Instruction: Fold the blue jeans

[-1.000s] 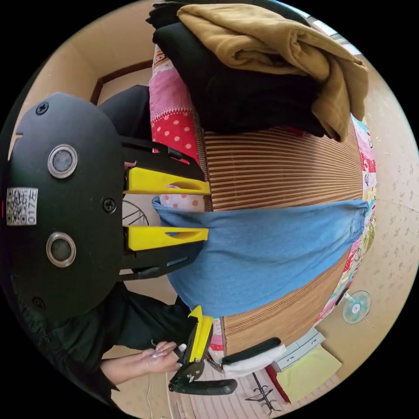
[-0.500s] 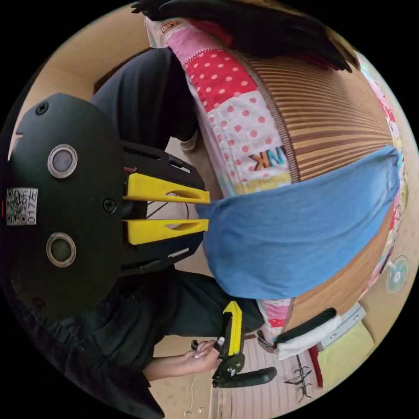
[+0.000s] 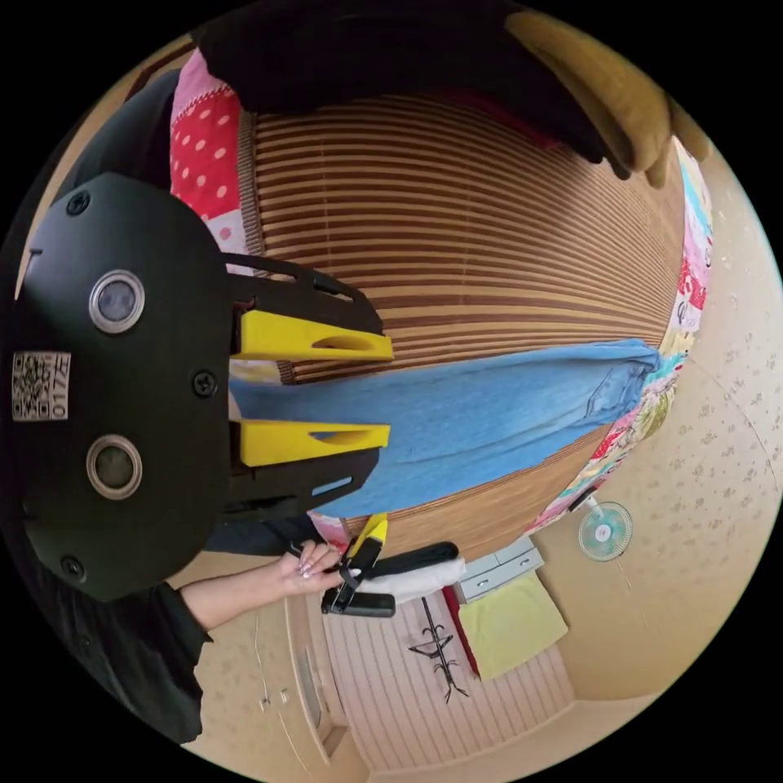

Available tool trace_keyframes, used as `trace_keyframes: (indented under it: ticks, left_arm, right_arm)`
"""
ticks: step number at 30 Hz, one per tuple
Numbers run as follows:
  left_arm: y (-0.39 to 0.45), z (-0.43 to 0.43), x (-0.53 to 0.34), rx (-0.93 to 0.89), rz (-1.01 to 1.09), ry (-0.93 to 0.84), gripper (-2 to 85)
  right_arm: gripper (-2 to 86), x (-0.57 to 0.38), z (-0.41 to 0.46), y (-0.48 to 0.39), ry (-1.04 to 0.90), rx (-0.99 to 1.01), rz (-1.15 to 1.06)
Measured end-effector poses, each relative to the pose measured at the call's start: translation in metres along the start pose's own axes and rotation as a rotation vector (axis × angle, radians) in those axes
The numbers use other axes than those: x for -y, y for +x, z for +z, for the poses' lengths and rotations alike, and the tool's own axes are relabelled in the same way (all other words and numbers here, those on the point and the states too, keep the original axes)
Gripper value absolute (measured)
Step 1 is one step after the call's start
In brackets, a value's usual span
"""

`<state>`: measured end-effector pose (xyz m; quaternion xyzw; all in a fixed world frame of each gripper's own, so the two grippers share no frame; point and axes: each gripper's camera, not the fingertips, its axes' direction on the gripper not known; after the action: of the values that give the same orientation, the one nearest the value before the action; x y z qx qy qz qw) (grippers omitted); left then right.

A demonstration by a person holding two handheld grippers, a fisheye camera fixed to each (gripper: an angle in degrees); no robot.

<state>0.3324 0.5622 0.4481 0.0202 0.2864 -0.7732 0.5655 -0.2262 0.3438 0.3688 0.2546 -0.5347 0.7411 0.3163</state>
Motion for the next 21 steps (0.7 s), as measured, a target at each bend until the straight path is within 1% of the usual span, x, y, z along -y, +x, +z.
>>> trace_keyframes:
  ticks: [2, 4, 5, 7, 9, 11, 12, 13, 15, 17, 19, 21]
  left_arm:
    - [-0.011, -0.002, -0.012, -0.023, -0.034, 0.025, 10.5]
    - [-0.022, -0.003, -0.013, 0.003, -0.053, 0.030, 9.0]
    - [-0.030, -0.001, -0.009, 0.002, -0.057, 0.020, 7.4]
    - [-0.043, 0.003, 0.000, -0.027, -0.059, -0.012, 5.7]
    - [-0.060, 0.007, 0.007, -0.057, -0.053, -0.081, 2.0]
    - [-0.075, 0.001, 0.003, -0.095, -0.053, -0.096, 0.9]
    - [-0.084, -0.008, -0.004, -0.130, -0.035, -0.085, 0.4]
    - [-0.088, -0.012, -0.009, -0.163, -0.021, -0.074, 0.2]
    - [-0.108, -0.038, -0.030, -0.391, 0.025, -0.019, -0.2]
    - [-0.114, -0.060, -0.049, -0.482, 0.078, 0.015, -0.4]
    - [-0.106, -0.086, -0.066, -0.502, 0.162, 0.052, -0.5]
    - [-0.084, -0.129, -0.084, -0.573, 0.281, 0.145, -0.5]
  right_arm:
    - [9.5, -0.012, -0.002, 0.005, -0.012, 0.010, -0.008]
    - [7.8, -0.016, -0.005, 0.017, 0.000, 0.012, 0.006]
    - [7.4, -0.014, -0.005, 0.021, -0.005, 0.028, 0.018]
    - [5.9, -0.001, 0.000, 0.037, -0.037, 0.127, 0.060]
    - [4.3, 0.006, 0.006, 0.044, -0.079, 0.111, 0.091]
    - [3.4, 0.004, 0.003, 0.046, -0.089, 0.106, 0.084]
    - [3.0, -0.002, -0.005, 0.046, -0.072, 0.124, 0.065]
    - [2.8, -0.010, -0.016, 0.046, -0.044, 0.184, 0.042]
    - [2.4, -0.024, -0.035, 0.046, -0.023, 0.308, 0.005]
    - [2.2, -0.038, -0.055, 0.036, -0.023, 0.366, -0.066]
    - [2.0, -0.057, -0.084, 0.009, -0.022, 0.383, -0.194]
    - [1.9, -0.068, -0.110, -0.017, 0.017, 0.412, -0.284]
